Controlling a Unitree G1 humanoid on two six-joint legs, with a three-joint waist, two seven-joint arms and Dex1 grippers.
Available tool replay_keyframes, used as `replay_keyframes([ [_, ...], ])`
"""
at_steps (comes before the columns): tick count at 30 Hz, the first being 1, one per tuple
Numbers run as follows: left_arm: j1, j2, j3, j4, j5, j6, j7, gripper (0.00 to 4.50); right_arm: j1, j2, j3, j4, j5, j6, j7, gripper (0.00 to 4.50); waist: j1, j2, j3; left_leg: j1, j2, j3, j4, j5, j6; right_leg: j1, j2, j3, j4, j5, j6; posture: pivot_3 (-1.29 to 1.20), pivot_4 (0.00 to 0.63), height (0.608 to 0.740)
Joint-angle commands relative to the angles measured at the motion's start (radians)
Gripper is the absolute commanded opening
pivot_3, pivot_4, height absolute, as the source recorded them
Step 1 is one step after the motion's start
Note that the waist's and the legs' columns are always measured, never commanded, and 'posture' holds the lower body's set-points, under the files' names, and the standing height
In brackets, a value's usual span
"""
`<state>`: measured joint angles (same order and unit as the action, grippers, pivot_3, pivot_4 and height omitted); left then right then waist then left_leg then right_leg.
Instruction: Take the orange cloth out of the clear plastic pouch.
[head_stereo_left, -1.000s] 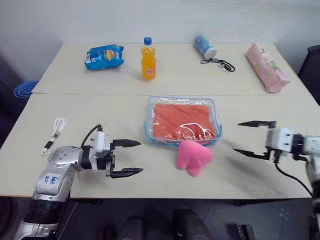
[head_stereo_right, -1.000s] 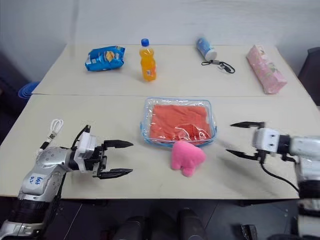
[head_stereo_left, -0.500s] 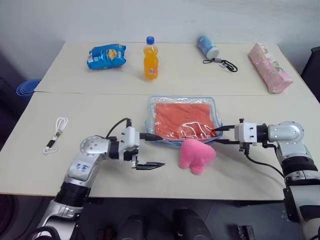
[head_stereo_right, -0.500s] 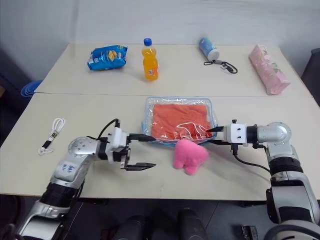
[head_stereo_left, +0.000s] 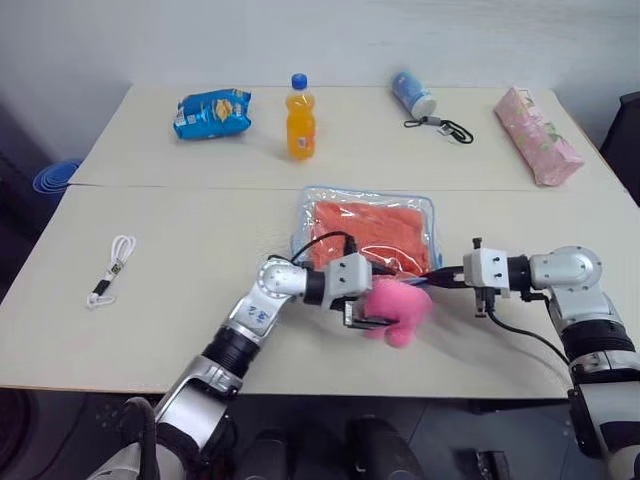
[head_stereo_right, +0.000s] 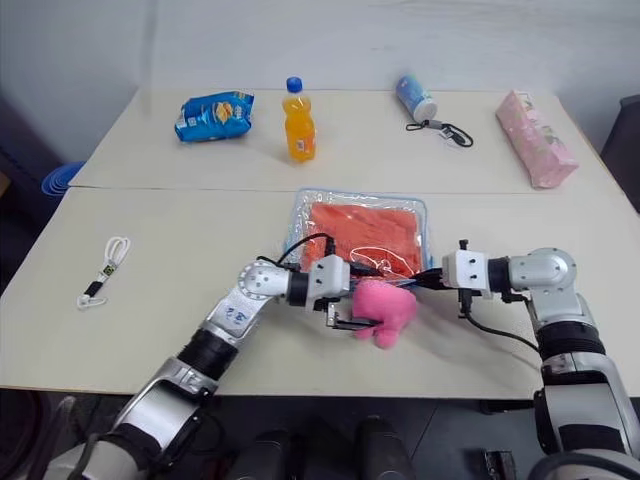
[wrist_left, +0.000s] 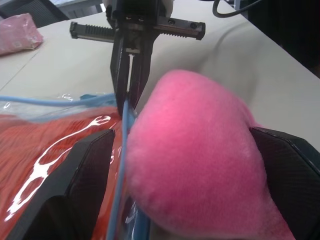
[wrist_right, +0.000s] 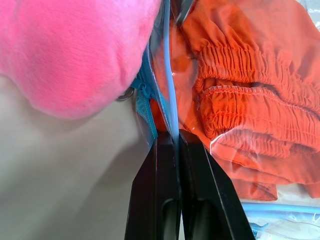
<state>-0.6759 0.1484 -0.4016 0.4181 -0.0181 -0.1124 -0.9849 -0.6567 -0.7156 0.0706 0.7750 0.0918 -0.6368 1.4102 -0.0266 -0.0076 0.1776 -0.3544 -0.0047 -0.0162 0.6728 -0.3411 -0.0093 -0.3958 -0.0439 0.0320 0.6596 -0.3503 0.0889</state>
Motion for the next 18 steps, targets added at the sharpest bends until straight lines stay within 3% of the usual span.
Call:
replay_keyframes([
  [1, -0.002, -0.017, -0.004, 0.012, 0.013, 0.005, 0.012, 3.65, 0.020, -0.011, -0.004, -0.040, 0.016, 0.006, -0.006, 0.00, 0.001, 0.000, 0.000, 0.000, 0.000, 0.000, 0.000, 0.000, 0.000, 0.000, 0.000, 0.000, 0.000, 0.000, 0.000, 0.00, 0.150, 0.740],
  [6, 0.028, 0.010, 0.008, -0.025, 0.006, 0.020, 0.005, 2.07, 0.042, -0.029, -0.012, -0.040, 0.020, 0.001, -0.009, 0.00, 0.002, 0.000, 0.000, 0.000, 0.000, 0.000, 0.001, 0.000, 0.000, 0.000, 0.000, 0.000, 0.000, 0.000, 0.000, 0.00, 0.150, 0.740],
  [12, 0.103, 0.100, 0.095, -0.179, -0.131, 0.096, -0.079, 0.50, 0.047, -0.057, -0.024, 0.008, 0.023, -0.034, -0.014, 0.00, 0.001, 0.000, 0.000, 0.000, 0.000, 0.000, 0.001, 0.000, 0.000, 0.000, 0.000, 0.000, 0.001, 0.000, 0.000, 0.00, 0.150, 0.740],
  [14, 0.125, 0.144, 0.139, -0.233, -0.200, 0.143, -0.124, 0.26, 0.048, -0.064, -0.025, 0.024, 0.022, -0.052, -0.016, 0.00, 0.001, 0.000, 0.000, 0.000, 0.000, 0.000, 0.001, 0.000, 0.000, 0.000, 0.000, 0.000, 0.001, 0.000, 0.000, 0.00, 0.150, 0.740],
  [18, 0.142, 0.281, 0.244, -0.217, -0.241, 0.157, -0.171, 0.25, 0.041, -0.075, -0.027, 0.058, 0.026, -0.083, -0.009, 0.00, 0.001, 0.000, 0.000, 0.000, 0.000, -0.001, 0.001, 0.000, 0.000, 0.000, -0.001, 0.000, 0.000, 0.000, 0.000, 0.00, 0.150, 0.740],
])
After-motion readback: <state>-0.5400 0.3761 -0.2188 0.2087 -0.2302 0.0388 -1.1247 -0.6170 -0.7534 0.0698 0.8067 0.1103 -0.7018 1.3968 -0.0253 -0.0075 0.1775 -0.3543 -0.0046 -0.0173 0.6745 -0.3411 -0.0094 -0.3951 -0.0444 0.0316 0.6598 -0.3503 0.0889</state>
